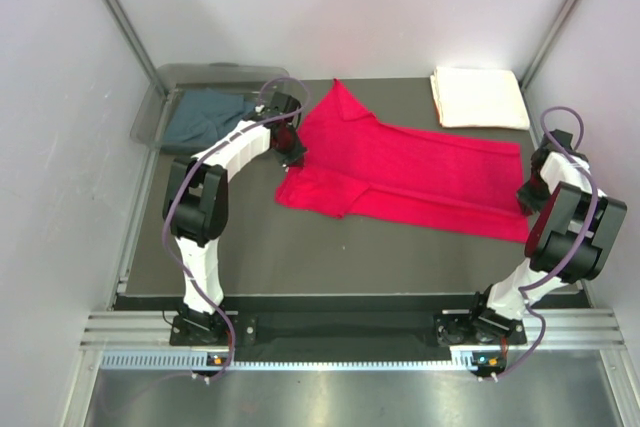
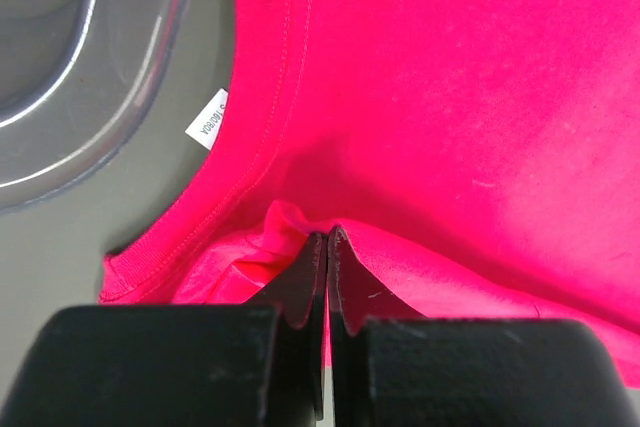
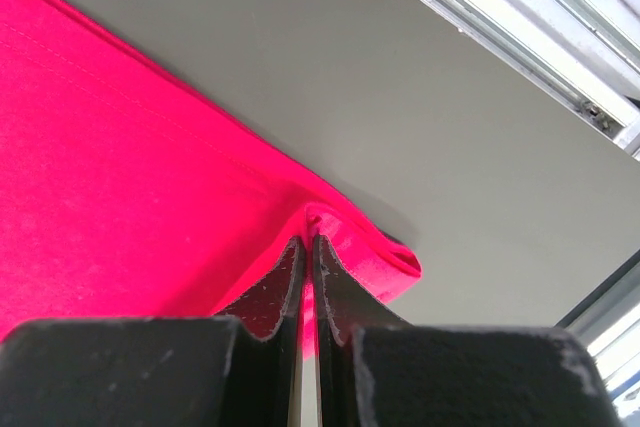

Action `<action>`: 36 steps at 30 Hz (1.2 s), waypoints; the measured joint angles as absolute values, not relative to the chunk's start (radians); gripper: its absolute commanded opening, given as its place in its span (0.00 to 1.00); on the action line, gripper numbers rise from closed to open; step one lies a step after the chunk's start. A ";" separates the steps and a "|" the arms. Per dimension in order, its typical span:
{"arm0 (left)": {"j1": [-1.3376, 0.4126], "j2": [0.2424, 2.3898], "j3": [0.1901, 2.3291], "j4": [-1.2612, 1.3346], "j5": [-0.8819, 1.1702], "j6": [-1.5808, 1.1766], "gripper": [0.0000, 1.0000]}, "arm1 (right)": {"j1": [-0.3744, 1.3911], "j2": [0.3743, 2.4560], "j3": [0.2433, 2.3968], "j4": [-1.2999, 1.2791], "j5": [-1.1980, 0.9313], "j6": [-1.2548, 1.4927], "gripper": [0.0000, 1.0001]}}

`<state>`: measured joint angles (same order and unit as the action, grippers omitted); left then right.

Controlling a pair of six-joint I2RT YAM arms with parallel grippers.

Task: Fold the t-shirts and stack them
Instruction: Fold the tshirt

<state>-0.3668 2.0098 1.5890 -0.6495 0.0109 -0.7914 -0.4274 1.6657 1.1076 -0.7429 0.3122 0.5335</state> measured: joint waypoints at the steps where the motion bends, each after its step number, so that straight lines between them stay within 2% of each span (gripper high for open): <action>1: -0.366 2.010 1.589 -0.649 0.011 -0.792 0.00 | -0.427 1.666 1.108 -0.742 0.311 0.533 0.00; 18: -0.355 2.022 1.589 -0.647 0.012 -0.799 0.00 | -0.427 1.666 1.108 -0.722 0.289 0.533 0.03; 21: -0.355 2.022 1.589 -0.637 0.017 -0.799 0.00 | -0.427 1.668 1.109 -0.714 0.282 0.522 0.22; 22: -0.354 2.022 1.589 -0.631 0.024 -0.797 0.00 | -0.427 1.671 1.110 -0.704 0.276 0.514 0.37; 23: -0.354 2.023 1.589 -0.623 0.032 -0.789 0.03 | -0.427 1.675 1.110 -0.689 0.268 0.501 0.43; 24: -0.353 2.023 1.589 -0.619 0.036 -0.778 0.13 | -0.424 1.678 1.114 -0.681 0.262 0.485 0.47; 25: -0.353 2.023 1.590 -0.618 0.036 -0.762 0.27 | -0.423 1.679 1.116 -0.673 0.259 0.471 0.56; 27: -0.356 2.023 1.608 -0.633 0.017 -0.724 0.40 | -0.414 1.672 1.122 -0.669 0.257 0.443 0.61; 30: -0.368 2.013 1.661 -0.665 -0.051 -0.645 0.48 | -0.390 1.617 1.126 -0.678 0.252 0.400 0.68; 33: -0.381 1.938 1.653 -0.680 -0.093 -0.588 0.47 | -0.358 1.526 1.143 -0.691 0.234 0.379 0.71; 34: -0.383 1.894 1.633 -0.683 -0.098 -0.571 0.44 | -0.342 1.486 1.147 -0.694 0.221 0.376 0.72; 35: -0.386 1.833 1.594 -0.669 -0.096 -0.557 0.36 | -0.327 1.448 1.147 -0.693 0.204 0.374 0.72; 36: -0.387 1.774 1.545 -0.648 -0.090 -0.547 0.35 | -0.313 1.408 1.144 -0.691 0.178 0.374 0.72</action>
<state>-0.3874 1.7744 1.5452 -0.6479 -0.0902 -0.5472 -0.3126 1.4082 1.1439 -0.6914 0.1783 0.3737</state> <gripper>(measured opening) 0.397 0.720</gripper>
